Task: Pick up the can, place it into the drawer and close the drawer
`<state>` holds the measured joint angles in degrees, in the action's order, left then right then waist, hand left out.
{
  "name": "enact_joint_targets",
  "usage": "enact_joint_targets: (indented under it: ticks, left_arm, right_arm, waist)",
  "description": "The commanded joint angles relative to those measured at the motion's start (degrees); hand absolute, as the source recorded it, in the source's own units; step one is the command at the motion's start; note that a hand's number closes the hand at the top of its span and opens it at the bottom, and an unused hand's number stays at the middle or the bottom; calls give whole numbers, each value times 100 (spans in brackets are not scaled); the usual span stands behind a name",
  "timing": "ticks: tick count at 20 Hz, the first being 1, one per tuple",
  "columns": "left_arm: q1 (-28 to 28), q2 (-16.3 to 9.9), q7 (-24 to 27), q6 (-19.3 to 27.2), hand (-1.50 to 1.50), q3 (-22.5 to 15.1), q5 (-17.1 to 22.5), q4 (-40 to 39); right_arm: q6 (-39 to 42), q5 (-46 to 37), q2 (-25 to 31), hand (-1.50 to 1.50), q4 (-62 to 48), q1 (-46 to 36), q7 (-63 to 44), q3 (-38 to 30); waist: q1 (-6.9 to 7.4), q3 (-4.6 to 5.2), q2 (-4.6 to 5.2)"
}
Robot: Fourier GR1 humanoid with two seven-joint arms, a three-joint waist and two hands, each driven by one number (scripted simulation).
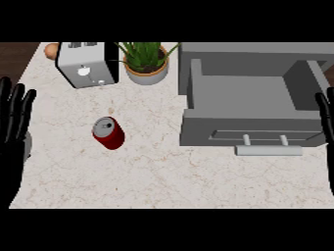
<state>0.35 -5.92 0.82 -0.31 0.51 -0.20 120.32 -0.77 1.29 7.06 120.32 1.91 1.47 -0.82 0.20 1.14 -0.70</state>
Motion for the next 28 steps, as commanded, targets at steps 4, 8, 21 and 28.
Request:
enact_joint_targets:
  ticks: [4,8,21,28]
  left_arm:
    - [-726,-124,94,-974,-150,-487,936,-341]
    - [-257,-584,-946,-1278,-150,-674,826,-937]
    - [-219,-460,-1814,-1528,-150,-366,1369,-591]
    - [-753,-440,-2591,-1289,-150,-50,1547,-520]
  right_arm:
    - [-98,-120,-44,-150,101,-363,-46,42]
    - [-266,-156,-112,-150,-310,89,-1117,94]
    - [213,325,60,-150,-99,715,-964,-586]
    - [369,212,-84,-150,237,1016,-1102,-471]
  waist:
    - [-120,-108,86]
    - [-135,-110,130]
    - [-28,-114,66]
    - [-39,-114,66]
